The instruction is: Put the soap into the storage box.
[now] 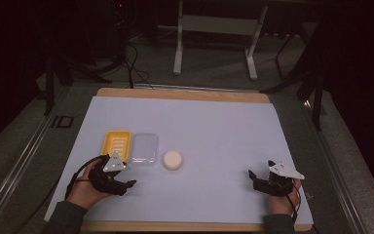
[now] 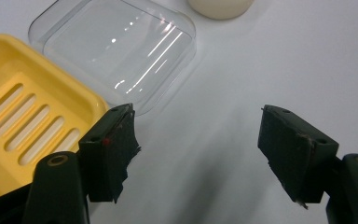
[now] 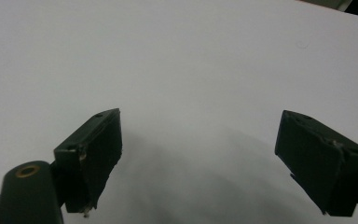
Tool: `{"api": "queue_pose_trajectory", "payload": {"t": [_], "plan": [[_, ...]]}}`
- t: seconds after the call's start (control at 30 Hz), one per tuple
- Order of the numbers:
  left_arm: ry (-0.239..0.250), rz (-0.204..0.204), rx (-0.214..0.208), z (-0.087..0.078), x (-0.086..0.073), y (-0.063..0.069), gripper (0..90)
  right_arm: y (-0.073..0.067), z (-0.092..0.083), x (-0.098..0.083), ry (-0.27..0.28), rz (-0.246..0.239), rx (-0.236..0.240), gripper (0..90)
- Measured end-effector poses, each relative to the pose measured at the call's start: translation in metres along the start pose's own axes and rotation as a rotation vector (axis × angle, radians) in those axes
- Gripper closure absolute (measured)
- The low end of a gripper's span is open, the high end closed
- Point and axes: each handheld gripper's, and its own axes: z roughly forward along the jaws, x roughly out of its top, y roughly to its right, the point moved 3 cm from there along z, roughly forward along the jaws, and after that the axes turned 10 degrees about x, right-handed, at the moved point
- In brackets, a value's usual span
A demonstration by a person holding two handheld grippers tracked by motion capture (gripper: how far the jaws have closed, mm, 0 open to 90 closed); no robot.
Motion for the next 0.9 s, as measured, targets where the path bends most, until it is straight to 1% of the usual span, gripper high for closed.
{"api": "queue_pose_trajectory", "payload": {"t": [0.17,0.33,0.5,0.57,0.9], "plan": [[-0.010,0.019,-0.014,0.003,0.005,-0.001,28.1,0.000,0.000,0.000,-0.001,-0.001,0.000,14.8],[-0.029,0.050,-0.023,0.006,0.009,0.000,28.1,0.000,0.000,0.000,0.000,-0.001,0.001,14.8],[-0.039,0.055,-0.036,0.009,0.011,-0.001,28.1,0.000,0.000,0.000,-0.002,-0.001,0.002,14.8],[-0.047,0.067,-0.040,0.010,0.012,-0.002,28.1,0.000,0.000,0.000,-0.006,0.000,0.003,14.8],[-0.068,0.098,-0.062,0.016,0.018,-0.002,28.4,0.000,0.000,0.000,-0.008,0.004,0.004,14.8]]}}
